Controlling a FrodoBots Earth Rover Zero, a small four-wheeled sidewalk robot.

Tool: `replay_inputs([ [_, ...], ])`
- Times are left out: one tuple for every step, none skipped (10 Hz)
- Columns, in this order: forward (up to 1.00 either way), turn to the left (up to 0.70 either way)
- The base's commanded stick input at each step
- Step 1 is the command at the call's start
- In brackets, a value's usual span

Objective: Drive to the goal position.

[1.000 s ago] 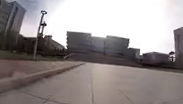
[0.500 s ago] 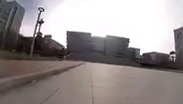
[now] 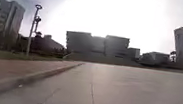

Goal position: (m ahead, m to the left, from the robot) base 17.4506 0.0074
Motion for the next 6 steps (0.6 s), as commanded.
replay_inputs([
  [1.0, 0.0],
  [1.0, 0.0],
  [1.0, 0.0],
  [1.0, 0.0],
  [1.0, 0.0],
  [1.0, 0.0],
])
